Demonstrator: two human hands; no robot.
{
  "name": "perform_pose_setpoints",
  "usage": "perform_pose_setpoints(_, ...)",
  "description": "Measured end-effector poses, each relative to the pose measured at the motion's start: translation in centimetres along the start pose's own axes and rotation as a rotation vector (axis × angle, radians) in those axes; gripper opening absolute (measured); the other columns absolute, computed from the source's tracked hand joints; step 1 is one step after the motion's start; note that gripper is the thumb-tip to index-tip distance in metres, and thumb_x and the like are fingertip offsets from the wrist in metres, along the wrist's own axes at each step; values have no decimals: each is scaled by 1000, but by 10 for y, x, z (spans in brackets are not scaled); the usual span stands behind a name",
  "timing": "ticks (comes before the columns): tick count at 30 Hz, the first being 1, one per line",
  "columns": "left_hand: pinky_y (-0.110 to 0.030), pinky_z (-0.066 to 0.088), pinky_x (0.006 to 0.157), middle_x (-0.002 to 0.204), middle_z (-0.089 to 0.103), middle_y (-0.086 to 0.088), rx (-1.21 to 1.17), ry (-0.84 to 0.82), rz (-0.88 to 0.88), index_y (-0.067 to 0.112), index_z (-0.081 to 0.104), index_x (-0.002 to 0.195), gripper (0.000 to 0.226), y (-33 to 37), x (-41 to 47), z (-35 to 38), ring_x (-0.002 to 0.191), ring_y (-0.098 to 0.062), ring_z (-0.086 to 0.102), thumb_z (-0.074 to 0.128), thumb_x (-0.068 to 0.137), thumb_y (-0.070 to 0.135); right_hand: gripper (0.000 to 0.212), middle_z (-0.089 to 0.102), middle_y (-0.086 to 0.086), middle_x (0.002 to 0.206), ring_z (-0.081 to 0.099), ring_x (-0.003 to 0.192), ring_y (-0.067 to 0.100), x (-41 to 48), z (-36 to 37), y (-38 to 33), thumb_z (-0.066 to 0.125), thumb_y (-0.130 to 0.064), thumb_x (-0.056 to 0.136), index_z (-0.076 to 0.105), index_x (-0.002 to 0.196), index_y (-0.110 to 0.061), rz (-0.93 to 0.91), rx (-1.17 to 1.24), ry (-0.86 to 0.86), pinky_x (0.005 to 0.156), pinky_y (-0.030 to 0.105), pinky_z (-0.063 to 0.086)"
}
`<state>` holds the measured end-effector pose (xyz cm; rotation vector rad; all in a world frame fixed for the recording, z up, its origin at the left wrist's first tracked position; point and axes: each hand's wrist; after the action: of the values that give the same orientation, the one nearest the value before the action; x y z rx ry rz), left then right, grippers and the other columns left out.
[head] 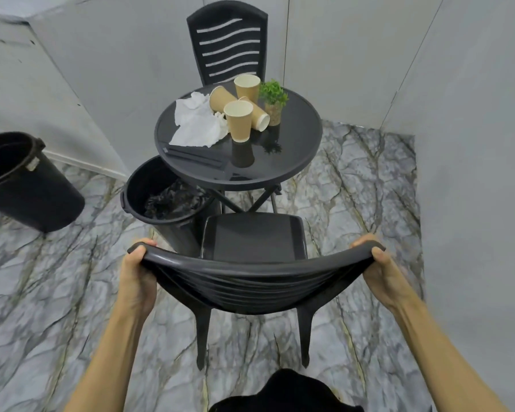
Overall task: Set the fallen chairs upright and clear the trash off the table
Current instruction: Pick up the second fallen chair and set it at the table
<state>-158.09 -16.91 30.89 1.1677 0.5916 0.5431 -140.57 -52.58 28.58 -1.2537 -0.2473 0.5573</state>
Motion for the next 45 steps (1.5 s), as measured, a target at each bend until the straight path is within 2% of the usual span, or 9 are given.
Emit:
perform_pose_setpoints(7, -27, 32, 69, 77, 47, 0, 13, -27, -34, 25, 60, 67, 18, -21, -19, -15, 72, -12, 44, 53, 57, 39, 56, 59, -6, 70, 55, 68, 11, 5, -5, 2, 79, -66, 44, 61, 73, -22, 56, -46, -19, 60, 19, 44)
perform_pose_setpoints(13, -26, 36, 73, 75, 56, 6, 60, -67, -3, 22, 57, 73, 22, -41, -35, -34, 71, -5, 53, 53, 58, 38, 54, 66, -4, 77, 61, 76, 13, -23, -17, 17, 81, -64, 44, 65, 77, -24, 120, -55, -52, 69, 20, 50)
perform_pose_setpoints(17, -15, 45, 70, 71, 63, 14, 117, -91, 10, 18, 54, 79, 30, -45, -46, -46, 73, -1, 57, 52, 60, 41, 54, 70, -5, 81, 64, 80, 12, -38, -14, 18, 82, -62, 45, 66, 80, -24, 136, -102, -83, 73, 19, 52)
perform_pose_setpoints(21, -25, 44, 83, 85, 70, 13, 269, -147, 17, 28, 64, 85, 26, -31, -52, -58, 90, -7, 59, 54, 66, 44, 35, 74, -6, 88, 66, 98, 18, -42, -12, -6, 84, -42, 54, 70, 81, -25, 143, -300, -101, 81, 17, 54)
perform_pose_setpoints(24, -30, 42, 92, 104, 69, 14, 450, -239, -5, 28, 64, 98, 37, -11, -58, -70, 107, -9, 58, 52, 71, 50, 19, 75, -8, 97, 64, 104, 14, -33, 3, -44, 79, -33, 68, 72, 84, -26, 246, -600, -266, 77, 10, 52)
perform_pose_setpoints(28, -26, 34, 102, 121, 63, -2, 602, -222, -45, 14, 59, 117, 37, 15, -48, -84, 113, -7, 55, 35, 98, 35, 18, 66, -2, 116, 61, 108, 11, 21, 70, -67, 62, -24, 86, 65, 103, -21, 386, -1082, -550, 85, 17, 48)
perform_pose_setpoints(31, -25, 32, 97, 127, 59, -8, 802, -106, -81, 12, 56, 123, 34, 26, -30, -102, 116, -15, 52, 36, 98, 26, 30, 58, 0, 123, 54, 114, 15, 67, 155, -45, 55, -30, 91, 57, 119, -19, 338, -1289, -722, 94, 25, 39)
perform_pose_setpoints(36, -34, 32, 106, 144, 43, -12, 1105, -42, -276, 6, 42, 135, 44, 29, -18, -141, 131, -26, 41, 46, 95, 26, 52, 40, 7, 146, 40, 133, 23, 112, 284, 31, 49, -35, 94, 34, 140, -16, 291, -1468, -983, 111, 37, 32)
perform_pose_setpoints(45, -36, 28, 112, 153, 27, -14, 1312, -39, -527, 4, 23, 143, 66, 0, -8, -229, 139, -28, 30, 53, 91, 30, 72, 6, 5, 159, 15, 144, 25, 145, 380, 125, 44, -41, 95, 2, 147, -15, 432, -1578, -1099, 117, 42, 20)
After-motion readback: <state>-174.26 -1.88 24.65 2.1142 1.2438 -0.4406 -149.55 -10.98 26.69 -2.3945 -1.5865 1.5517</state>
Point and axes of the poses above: each hand's wrist, its own x-axis towards the middle knuckle, its own z-axis out of the palm, y = z × x
